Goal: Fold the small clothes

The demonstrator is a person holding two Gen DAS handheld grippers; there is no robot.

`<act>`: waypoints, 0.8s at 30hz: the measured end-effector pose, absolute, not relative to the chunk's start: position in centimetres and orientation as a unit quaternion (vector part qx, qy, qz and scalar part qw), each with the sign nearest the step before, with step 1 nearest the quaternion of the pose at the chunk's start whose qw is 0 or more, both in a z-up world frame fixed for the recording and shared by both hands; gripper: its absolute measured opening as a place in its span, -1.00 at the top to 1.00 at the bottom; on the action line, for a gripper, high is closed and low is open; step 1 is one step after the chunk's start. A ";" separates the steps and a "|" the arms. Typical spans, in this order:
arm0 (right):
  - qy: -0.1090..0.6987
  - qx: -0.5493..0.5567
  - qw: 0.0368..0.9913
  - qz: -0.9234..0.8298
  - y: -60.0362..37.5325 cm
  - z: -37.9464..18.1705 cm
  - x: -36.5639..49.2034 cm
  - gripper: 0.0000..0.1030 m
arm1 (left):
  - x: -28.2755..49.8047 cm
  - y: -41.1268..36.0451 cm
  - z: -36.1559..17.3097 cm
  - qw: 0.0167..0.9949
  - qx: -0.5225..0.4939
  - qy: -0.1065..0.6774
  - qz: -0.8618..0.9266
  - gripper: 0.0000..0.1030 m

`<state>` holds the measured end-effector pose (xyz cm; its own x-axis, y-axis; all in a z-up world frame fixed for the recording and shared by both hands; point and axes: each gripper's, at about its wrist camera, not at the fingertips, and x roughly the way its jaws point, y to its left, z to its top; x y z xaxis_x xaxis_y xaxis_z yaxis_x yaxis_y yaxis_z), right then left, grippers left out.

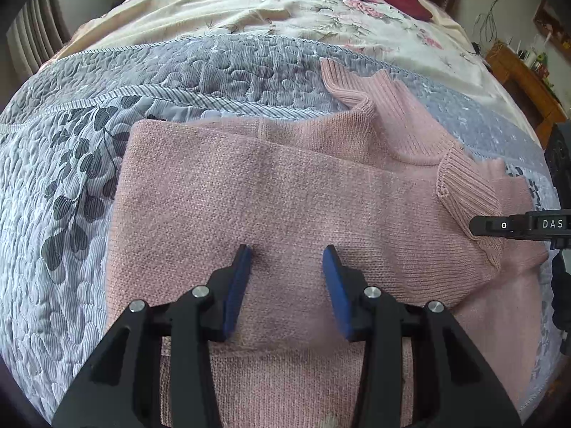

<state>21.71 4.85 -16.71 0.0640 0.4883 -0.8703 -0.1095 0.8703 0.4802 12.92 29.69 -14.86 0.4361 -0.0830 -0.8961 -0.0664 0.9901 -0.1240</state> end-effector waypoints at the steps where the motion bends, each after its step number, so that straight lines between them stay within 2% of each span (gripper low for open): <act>1: 0.652 0.145 0.714 0.209 4.8 -16.5 21.7 0.63 | 13.0 29.7 -14.8 0.844 -0.069 0.532 -0.005 0.18; 2: 0.653 0.139 0.715 0.205 4.7 -16.1 21.6 0.60 | 13.0 29.7 -14.7 0.843 -0.069 0.534 -0.006 0.18; 5: 0.626 0.092 0.751 0.190 4.2 -12.9 21.3 0.35 | 12.9 29.9 -13.7 0.842 -0.073 0.535 -0.006 0.18; 7: 0.601 0.063 0.772 0.197 4.9 -10.5 21.2 0.07 | 12.8 29.8 -12.7 0.848 -0.076 0.525 -0.009 0.15; 11: 0.600 0.009 0.768 0.225 8.8 -10.0 21.5 0.05 | 13.3 28.7 -12.1 0.851 -0.073 0.520 -0.015 0.14; 19: 0.635 -0.079 0.747 0.179 12.7 -15.3 22.3 0.05 | 14.1 27.5 -14.6 0.835 -0.078 0.544 -0.010 0.13; 20: 0.634 -0.088 0.748 0.177 12.9 -15.5 22.2 0.08 | 14.1 27.5 -14.8 0.836 -0.076 0.543 -0.009 0.13; 22: 0.623 -0.118 0.756 0.162 12.9 -15.4 22.1 0.61 | 14.0 27.2 -14.9 0.837 -0.068 0.544 -0.008 0.09; 24: 0.622 -0.101 0.758 0.168 12.0 -15.0 22.0 0.82 | 14.1 27.1 -15.0 0.836 -0.064 0.544 -0.009 0.06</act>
